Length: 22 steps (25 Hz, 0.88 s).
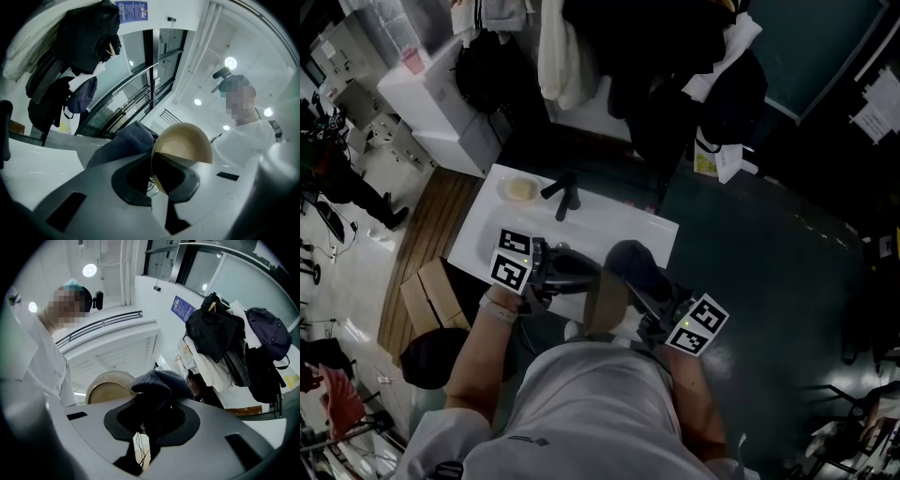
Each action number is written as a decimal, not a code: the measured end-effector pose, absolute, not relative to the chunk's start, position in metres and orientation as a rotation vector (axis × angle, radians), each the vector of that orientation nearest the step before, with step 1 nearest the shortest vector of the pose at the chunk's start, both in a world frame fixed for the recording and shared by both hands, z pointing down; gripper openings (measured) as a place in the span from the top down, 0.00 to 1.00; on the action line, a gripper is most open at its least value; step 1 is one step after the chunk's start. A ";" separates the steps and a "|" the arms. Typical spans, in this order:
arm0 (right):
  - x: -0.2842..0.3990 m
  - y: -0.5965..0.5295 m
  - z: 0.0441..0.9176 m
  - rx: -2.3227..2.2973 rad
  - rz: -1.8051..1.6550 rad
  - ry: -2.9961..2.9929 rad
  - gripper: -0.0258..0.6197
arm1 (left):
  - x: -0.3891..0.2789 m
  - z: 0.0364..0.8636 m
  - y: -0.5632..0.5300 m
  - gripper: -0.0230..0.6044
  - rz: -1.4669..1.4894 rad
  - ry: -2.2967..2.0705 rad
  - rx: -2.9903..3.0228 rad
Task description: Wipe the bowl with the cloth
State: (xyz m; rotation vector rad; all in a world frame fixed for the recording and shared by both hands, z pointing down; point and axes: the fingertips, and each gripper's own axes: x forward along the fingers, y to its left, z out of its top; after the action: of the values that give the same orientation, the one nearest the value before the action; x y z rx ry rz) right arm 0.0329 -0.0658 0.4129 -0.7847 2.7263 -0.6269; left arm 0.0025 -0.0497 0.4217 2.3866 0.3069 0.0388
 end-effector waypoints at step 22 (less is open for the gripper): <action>0.026 -0.049 0.398 -0.655 -0.598 2.787 0.83 | -0.015 0.484 -0.077 0.93 0.234 0.007 2.351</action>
State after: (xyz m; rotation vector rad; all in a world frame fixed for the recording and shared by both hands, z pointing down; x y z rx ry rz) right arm 0.0265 -0.0490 0.3978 -0.6548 2.7870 -0.5983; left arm -0.0150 -0.0770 0.4836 2.3507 0.0075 0.2345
